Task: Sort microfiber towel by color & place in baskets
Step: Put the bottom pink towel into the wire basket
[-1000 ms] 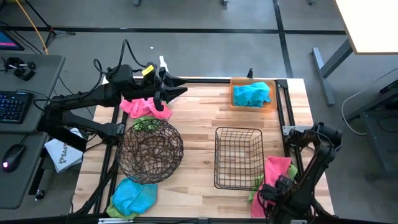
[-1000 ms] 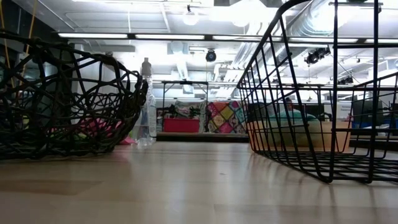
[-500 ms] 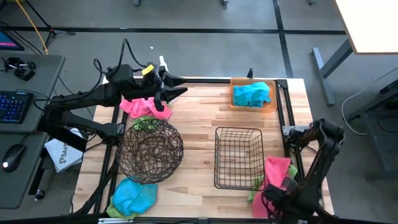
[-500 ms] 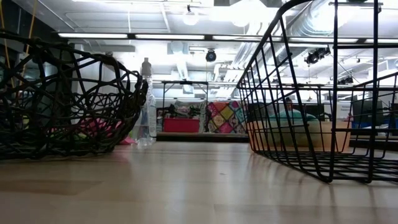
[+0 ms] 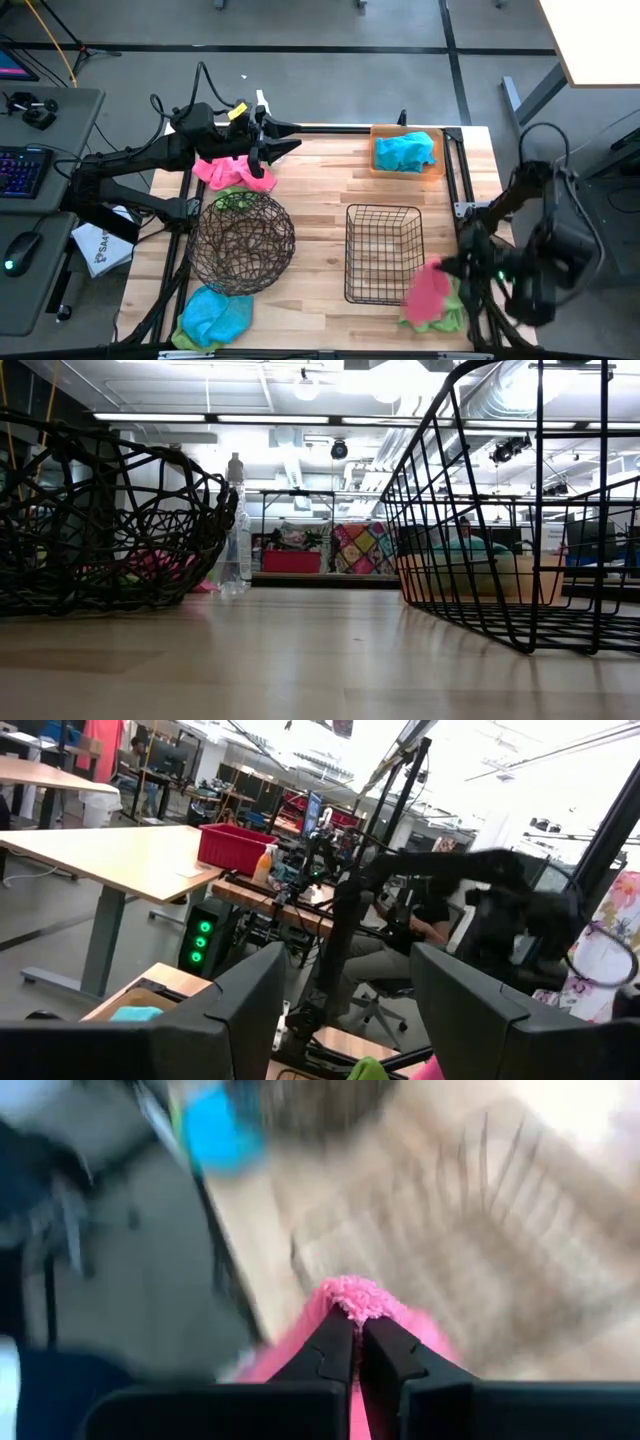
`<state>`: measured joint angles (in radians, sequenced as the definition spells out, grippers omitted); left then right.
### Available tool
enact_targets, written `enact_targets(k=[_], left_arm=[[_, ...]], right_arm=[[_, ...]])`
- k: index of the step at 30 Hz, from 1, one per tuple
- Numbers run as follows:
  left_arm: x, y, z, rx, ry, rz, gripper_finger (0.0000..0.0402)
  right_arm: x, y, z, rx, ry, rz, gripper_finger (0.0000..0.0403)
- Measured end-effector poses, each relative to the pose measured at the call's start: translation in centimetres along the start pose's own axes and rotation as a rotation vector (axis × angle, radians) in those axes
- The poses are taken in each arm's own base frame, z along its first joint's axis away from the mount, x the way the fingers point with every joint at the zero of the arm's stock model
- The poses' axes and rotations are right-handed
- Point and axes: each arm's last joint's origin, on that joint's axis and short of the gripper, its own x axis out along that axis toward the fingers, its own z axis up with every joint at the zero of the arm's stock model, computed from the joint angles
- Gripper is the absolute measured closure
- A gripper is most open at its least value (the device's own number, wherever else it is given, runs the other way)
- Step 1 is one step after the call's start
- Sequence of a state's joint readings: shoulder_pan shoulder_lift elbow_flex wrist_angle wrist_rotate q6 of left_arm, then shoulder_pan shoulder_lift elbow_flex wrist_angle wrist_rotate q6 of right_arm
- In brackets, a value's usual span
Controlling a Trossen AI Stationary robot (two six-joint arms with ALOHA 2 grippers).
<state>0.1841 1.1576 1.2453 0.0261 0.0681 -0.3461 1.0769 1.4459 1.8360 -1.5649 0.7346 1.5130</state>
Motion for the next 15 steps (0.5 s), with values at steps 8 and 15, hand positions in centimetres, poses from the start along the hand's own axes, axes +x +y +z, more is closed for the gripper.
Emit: enact_targets(k=[8,15], left_arm=[[0.0,0.0,0.0,-0.001,0.001,0.0,0.0197],[0.0,0.0,0.0,-0.019,0.004,-0.003,0.0197]], right_arm=[[1.8,-0.9,3.7,-0.164,-0.162,-0.048,0.0402],[6.8,-1.4,2.5,-0.217,0.016,-0.112,0.0402]])
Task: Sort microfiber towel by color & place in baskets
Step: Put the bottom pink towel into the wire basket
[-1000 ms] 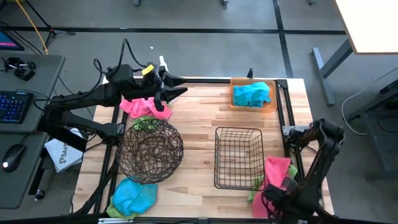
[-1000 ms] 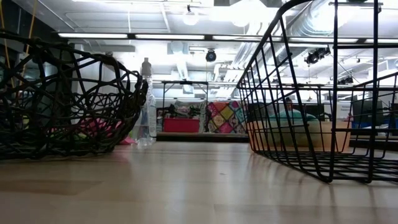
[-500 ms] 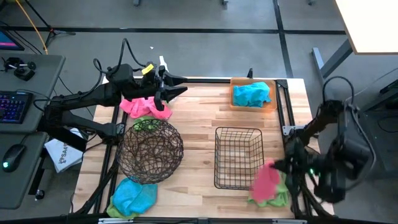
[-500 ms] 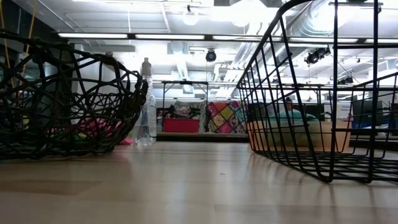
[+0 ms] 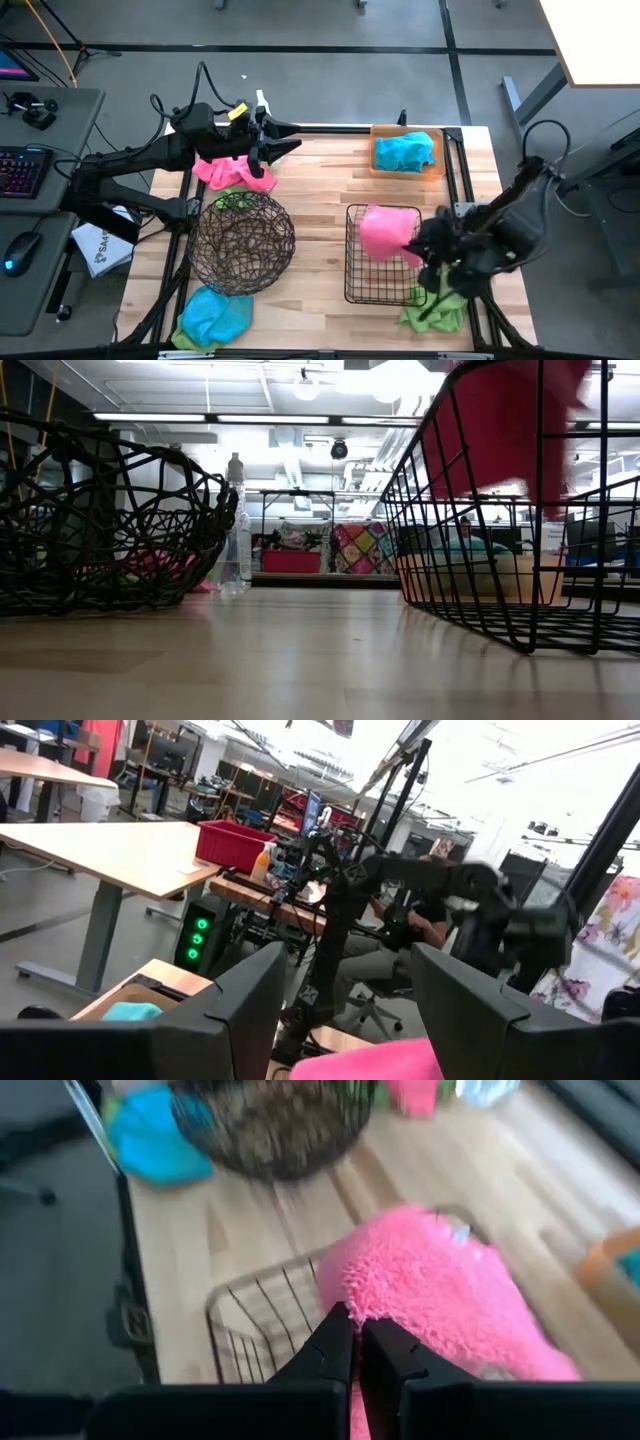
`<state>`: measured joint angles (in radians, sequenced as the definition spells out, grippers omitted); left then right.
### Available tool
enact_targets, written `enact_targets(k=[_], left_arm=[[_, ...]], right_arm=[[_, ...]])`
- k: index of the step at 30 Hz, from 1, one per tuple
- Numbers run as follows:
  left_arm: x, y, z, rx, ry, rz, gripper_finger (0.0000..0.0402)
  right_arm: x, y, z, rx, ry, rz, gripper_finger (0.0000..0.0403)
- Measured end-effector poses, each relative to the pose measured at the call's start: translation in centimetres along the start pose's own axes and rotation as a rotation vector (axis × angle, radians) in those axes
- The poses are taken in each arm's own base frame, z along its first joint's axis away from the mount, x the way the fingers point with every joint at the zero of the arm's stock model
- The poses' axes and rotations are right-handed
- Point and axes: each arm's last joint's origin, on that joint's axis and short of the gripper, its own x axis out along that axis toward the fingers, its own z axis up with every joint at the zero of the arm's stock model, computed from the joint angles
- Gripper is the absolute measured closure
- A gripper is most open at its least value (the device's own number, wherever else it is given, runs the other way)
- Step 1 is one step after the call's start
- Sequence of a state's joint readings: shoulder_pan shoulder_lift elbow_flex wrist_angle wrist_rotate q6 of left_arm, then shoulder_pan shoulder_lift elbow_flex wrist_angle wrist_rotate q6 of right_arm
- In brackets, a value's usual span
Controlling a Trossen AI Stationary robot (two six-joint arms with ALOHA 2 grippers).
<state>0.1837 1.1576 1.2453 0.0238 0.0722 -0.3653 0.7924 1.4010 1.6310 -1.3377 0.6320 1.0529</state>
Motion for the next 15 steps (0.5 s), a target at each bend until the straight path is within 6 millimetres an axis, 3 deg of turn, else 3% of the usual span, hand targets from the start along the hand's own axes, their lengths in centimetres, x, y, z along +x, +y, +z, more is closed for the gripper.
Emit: enact_targets(k=[8,15], left_arm=[[0.0,0.0,0.0,-0.001,0.002,-0.006,0.0197],[0.0,0.0,-0.2,-0.054,0.017,-0.002,0.0197]], right_arm=[[7.7,-0.5,-3.0,0.036,0.181,-0.018,0.0403],[11.6,-3.5,-2.4,0.297,0.318,-0.099,0.0401]])
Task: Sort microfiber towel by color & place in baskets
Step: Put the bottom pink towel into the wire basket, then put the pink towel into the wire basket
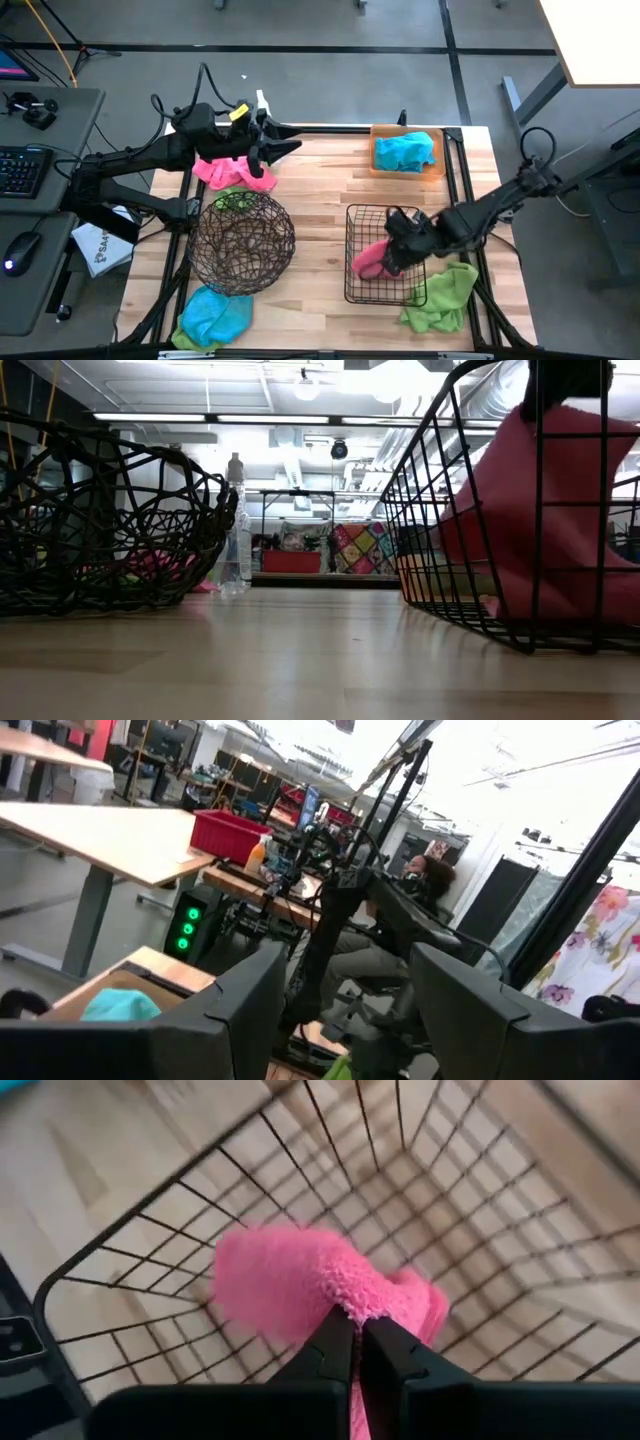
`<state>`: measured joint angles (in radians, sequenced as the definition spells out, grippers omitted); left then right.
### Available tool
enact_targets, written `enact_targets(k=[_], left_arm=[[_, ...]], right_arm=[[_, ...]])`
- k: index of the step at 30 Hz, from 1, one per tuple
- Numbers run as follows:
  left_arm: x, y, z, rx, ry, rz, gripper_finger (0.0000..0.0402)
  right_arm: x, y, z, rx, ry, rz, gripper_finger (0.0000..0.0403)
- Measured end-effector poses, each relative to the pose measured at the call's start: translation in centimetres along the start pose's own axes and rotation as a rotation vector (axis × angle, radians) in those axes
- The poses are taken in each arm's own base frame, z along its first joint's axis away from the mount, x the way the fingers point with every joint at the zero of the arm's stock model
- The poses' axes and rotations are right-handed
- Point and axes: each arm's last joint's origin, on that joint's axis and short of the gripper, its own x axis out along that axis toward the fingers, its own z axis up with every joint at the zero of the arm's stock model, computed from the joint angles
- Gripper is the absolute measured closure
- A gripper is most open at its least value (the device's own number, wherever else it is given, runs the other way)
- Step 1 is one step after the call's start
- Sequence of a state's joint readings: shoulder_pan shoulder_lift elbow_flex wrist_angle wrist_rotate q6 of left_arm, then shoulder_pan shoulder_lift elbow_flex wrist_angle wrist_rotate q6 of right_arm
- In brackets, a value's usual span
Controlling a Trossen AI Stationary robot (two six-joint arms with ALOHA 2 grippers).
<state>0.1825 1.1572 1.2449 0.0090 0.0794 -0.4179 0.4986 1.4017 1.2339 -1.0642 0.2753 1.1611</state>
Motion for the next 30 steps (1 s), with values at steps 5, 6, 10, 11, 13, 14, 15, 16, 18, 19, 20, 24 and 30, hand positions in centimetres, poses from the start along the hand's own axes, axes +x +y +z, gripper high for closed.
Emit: enact_targets(k=[5,6,10,11,13,14,15,16,18,19,20,24,30], left_arm=[[0.0,0.0,-0.5,-0.005,0.047,0.013,0.0197],[0.0,0.0,-0.6,-0.005,0.057,0.013,0.0197],[0.0,-0.5,-1.0,-0.008,0.077,-0.002,0.0197],[0.0,-0.6,-1.0,-0.008,0.079,-0.008,0.0197],[0.0,-0.9,-1.1,-0.009,0.083,-0.022,0.0197],[0.0,-1.1,-1.2,-0.009,0.084,-0.028,0.0197],[0.0,-1.2,-1.2,-0.009,0.086,-0.034,0.0197],[0.0,-1.3,-1.3,-0.009,0.088,-0.039,0.0197],[0.0,-1.4,-1.4,-0.01,0.093,-0.042,0.0197],[0.0,-1.4,-1.4,-0.01,0.1,-0.039,0.0197],[0.0,-1.4,-1.6,-0.015,0.115,-0.032,0.0197],[-1.2,0.3,-2.2,-0.121,0.276,0.235,0.0197],[-5.6,4.8,-4.3,-0.071,0.56,0.875,0.0197]], right_arm=[[0.6,-0.6,1.2,-0.015,0.063,0.021,0.0347],[0.6,-0.7,1.4,-0.018,0.061,0.019,0.0328],[0.8,-1.1,2.1,0.0,0.068,0.015,0.0235],[0.9,-1.2,2.2,-0.011,0.068,0.013,0.0209],[0.6,-1.4,2.4,-0.073,0.082,0.007,0.0162],[0.3,-1.4,2.7,-0.105,0.088,0.009,0.0139],[-0.1,-1.5,3.1,-0.116,0.09,0.014,0.012],[-0.5,-1.6,3.5,-0.119,0.091,0.014,0.0103],[-1.6,-1.7,4.3,-0.129,0.074,0.01,0.0075],[-2.2,-1.7,4.8,-0.134,0.052,0.01,0.0065],[-2.9,-1.7,5.3,-0.137,0.024,0.011,0.0057],[-5.3,-1.6,6.9,-0.135,-0.109,-0.004,0.0044],[-6.7,-1.8,8.1,-0.102,-0.206,-0.019,0.0043]])
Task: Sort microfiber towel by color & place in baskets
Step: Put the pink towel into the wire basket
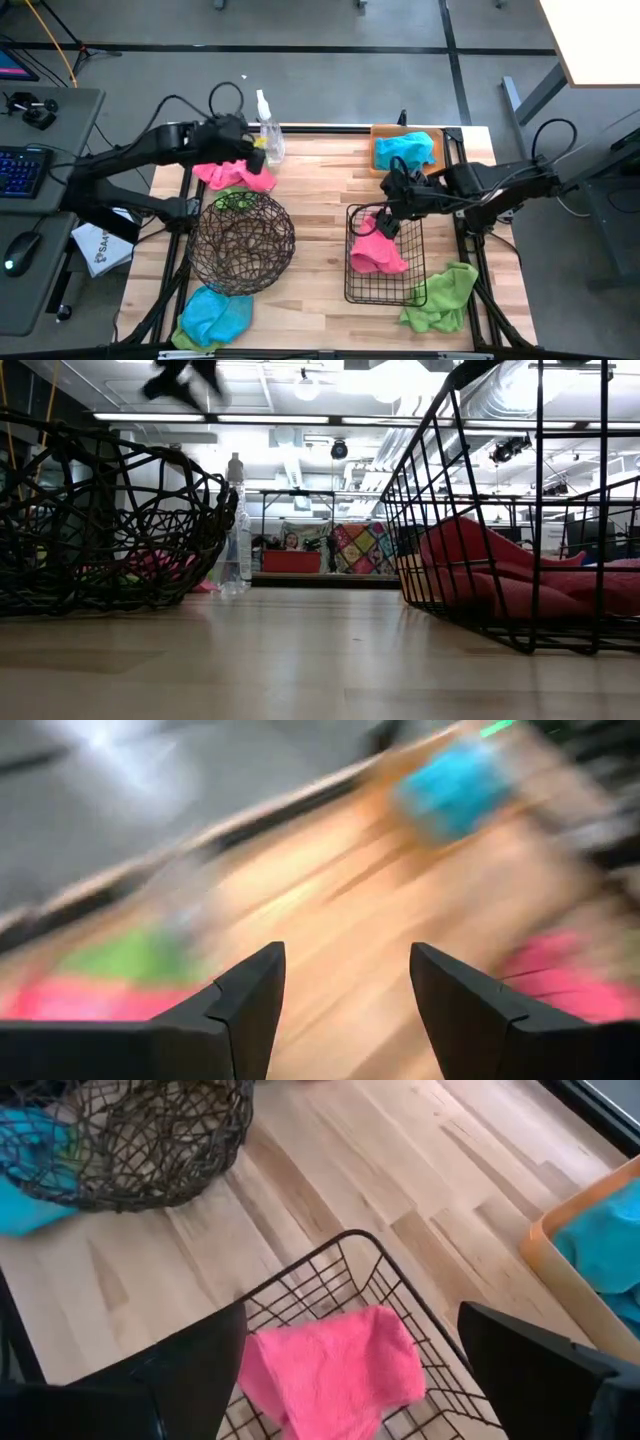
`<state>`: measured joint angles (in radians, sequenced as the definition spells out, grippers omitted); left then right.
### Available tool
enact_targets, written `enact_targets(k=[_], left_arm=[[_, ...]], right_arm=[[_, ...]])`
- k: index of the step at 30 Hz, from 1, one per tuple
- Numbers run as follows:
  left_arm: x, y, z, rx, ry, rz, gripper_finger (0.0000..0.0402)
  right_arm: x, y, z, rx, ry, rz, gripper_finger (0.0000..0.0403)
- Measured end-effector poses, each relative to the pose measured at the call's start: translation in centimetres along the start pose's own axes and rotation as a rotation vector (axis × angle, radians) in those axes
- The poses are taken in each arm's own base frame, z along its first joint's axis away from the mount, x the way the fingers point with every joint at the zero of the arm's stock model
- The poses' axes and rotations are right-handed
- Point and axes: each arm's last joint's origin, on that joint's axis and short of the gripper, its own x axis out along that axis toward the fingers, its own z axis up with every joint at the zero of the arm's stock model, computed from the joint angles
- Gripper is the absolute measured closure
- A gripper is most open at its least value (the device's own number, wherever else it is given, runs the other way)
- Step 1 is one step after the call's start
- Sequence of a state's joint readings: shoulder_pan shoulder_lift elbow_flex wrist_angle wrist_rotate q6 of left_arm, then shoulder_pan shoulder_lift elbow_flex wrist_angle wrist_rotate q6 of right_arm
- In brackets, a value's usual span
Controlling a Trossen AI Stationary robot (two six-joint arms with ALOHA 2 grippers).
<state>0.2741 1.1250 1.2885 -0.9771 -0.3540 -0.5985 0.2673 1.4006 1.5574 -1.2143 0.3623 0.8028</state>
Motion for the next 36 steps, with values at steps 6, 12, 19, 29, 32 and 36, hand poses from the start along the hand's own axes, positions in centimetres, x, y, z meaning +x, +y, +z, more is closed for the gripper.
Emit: enact_targets(k=[6,12,19,29,32,36], left_arm=[[4.5,4.6,-3.5,-0.045,0.254,0.268,0.0197],[8.3,7.3,-5.8,-0.055,0.424,0.302,0.0197],[11.2,8.3,-6.1,0.07,0.509,0.295,0.0197],[15.1,9.0,-6.7,0.171,0.666,0.246,0.0197],[15.6,9.1,-6.9,0.211,0.697,0.244,0.0197],[16.3,9.2,-7.1,0.236,0.712,0.292,0.0197]], right_arm=[[0.1,-0.2,0.0,-0.001,0.01,-0.015,0.0043],[0.1,-0.2,0.0,0.002,0.01,-0.016,0.0043],[0.6,0.1,0.0,0.002,0.016,-0.023,0.0043],[0.8,0.3,0.0,0.047,0.016,-0.023,0.0043],[0.8,0.3,0.0,0.047,0.021,-0.018,0.0043],[0.8,0.3,0.0,0.047,0.022,-0.017,0.0043]])
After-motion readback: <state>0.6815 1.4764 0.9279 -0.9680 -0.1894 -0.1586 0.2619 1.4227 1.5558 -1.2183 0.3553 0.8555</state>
